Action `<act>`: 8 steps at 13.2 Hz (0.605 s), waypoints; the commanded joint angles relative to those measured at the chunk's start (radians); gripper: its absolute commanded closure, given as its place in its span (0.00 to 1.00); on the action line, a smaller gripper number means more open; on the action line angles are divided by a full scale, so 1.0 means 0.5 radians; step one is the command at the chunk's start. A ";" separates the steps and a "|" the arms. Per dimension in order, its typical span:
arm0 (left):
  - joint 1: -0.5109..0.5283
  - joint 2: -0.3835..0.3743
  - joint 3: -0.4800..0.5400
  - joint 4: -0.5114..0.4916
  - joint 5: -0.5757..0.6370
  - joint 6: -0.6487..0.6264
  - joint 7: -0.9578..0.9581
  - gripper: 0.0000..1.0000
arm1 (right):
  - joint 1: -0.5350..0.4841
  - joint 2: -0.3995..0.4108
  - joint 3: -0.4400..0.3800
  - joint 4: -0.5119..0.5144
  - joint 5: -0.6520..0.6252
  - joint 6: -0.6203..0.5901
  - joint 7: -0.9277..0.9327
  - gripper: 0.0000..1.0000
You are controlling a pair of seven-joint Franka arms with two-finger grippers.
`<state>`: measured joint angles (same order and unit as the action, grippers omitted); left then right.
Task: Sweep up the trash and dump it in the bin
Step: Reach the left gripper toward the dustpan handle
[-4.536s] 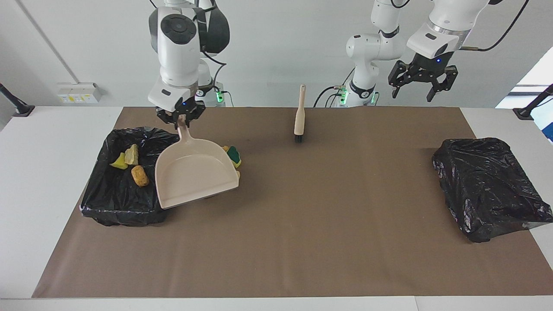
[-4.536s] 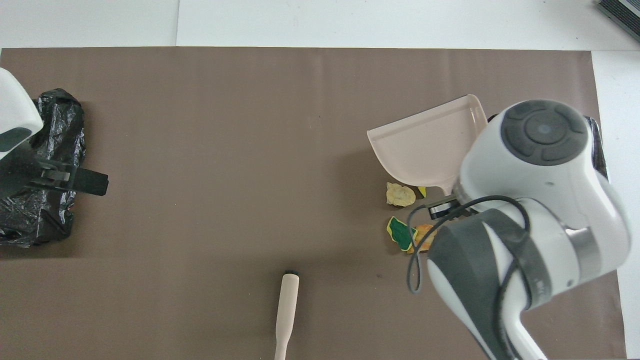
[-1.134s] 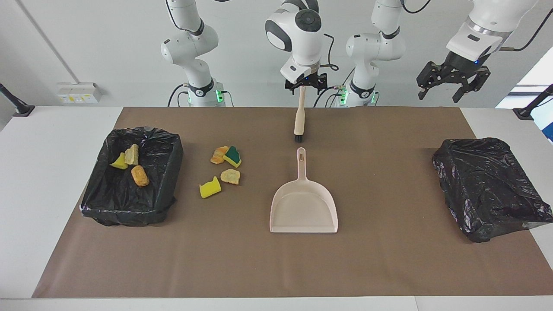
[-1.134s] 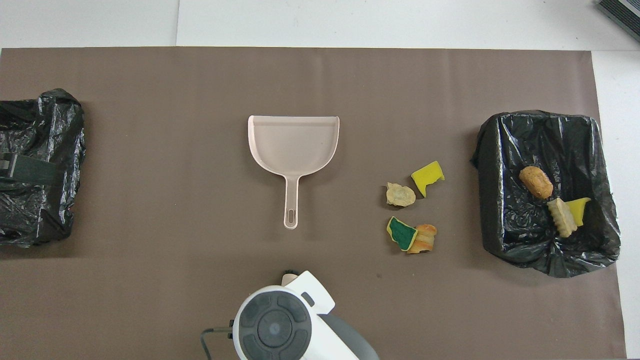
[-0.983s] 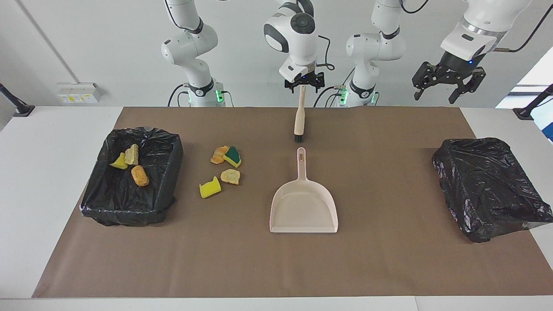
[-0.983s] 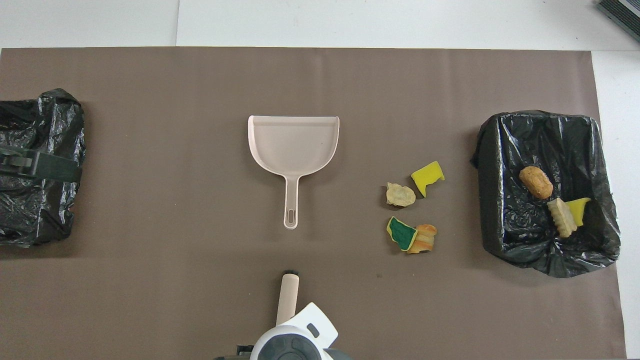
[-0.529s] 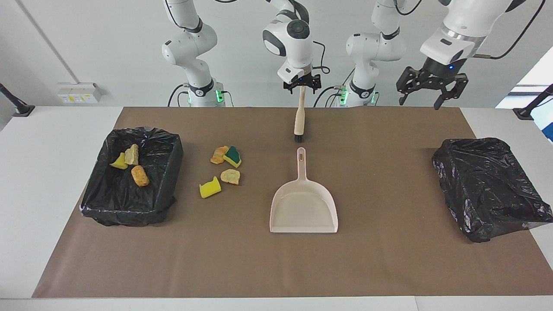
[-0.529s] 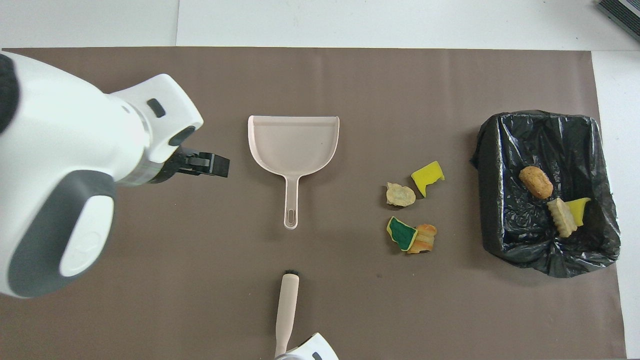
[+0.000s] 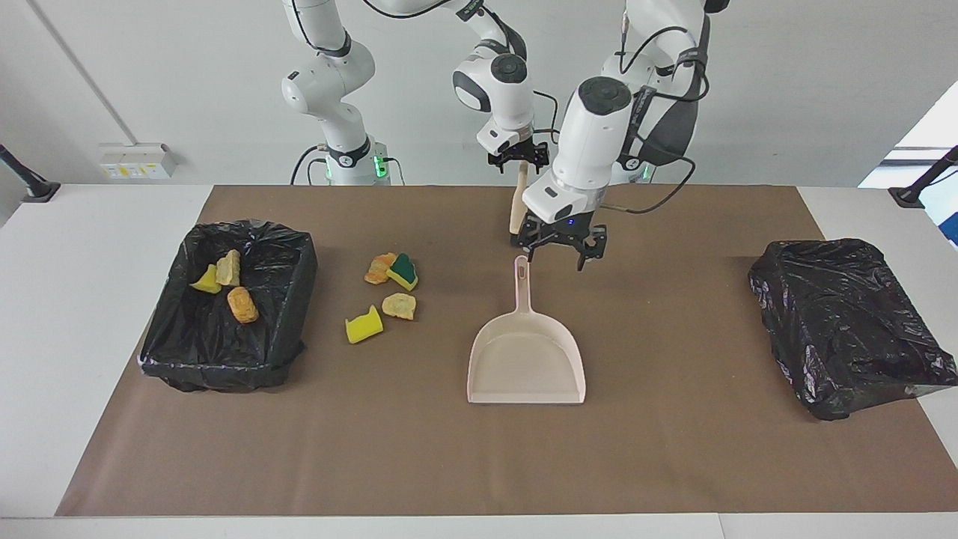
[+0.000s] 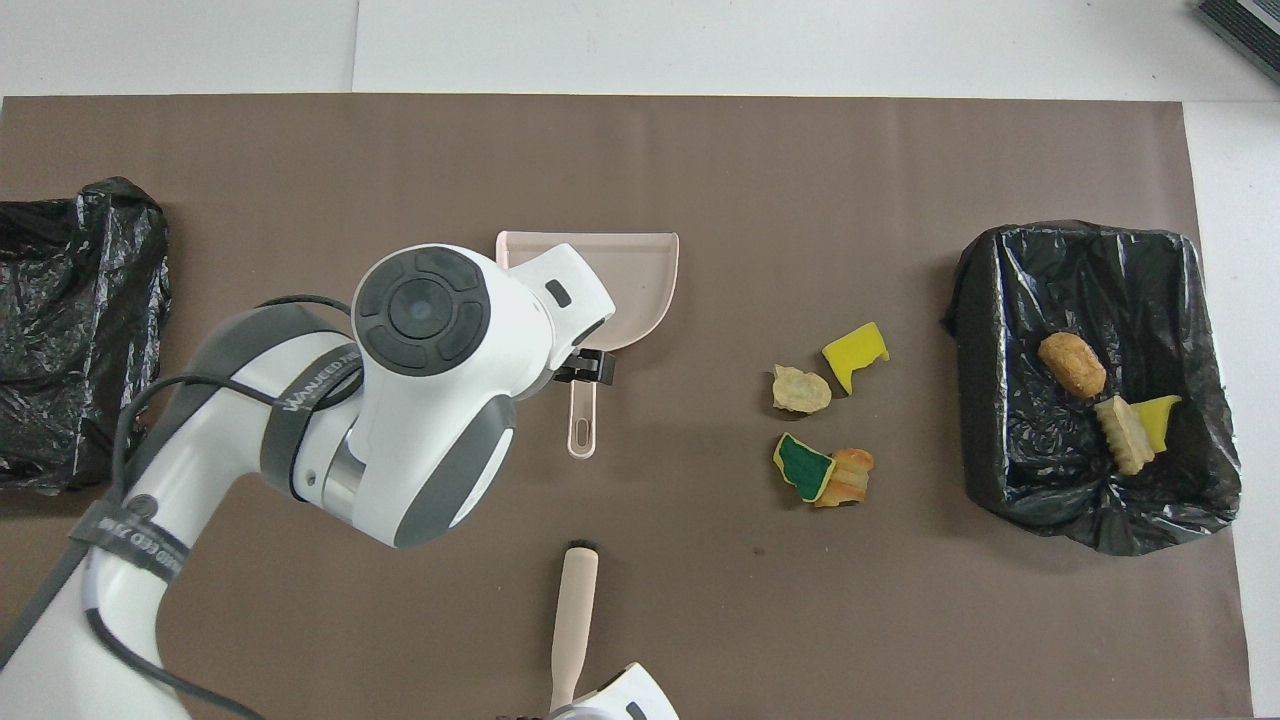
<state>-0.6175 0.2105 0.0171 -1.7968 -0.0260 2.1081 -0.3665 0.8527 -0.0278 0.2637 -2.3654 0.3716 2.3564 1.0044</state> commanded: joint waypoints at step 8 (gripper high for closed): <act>-0.075 0.137 0.033 -0.272 -0.009 0.548 -0.095 0.00 | -0.006 0.068 -0.003 -0.003 0.042 0.086 -0.069 1.00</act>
<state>-0.6389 0.2615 0.0196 -1.9201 -0.0260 2.3364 -0.4036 0.8590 -0.0111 0.2634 -2.3711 0.3720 2.3771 1.0040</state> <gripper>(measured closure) 0.000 0.744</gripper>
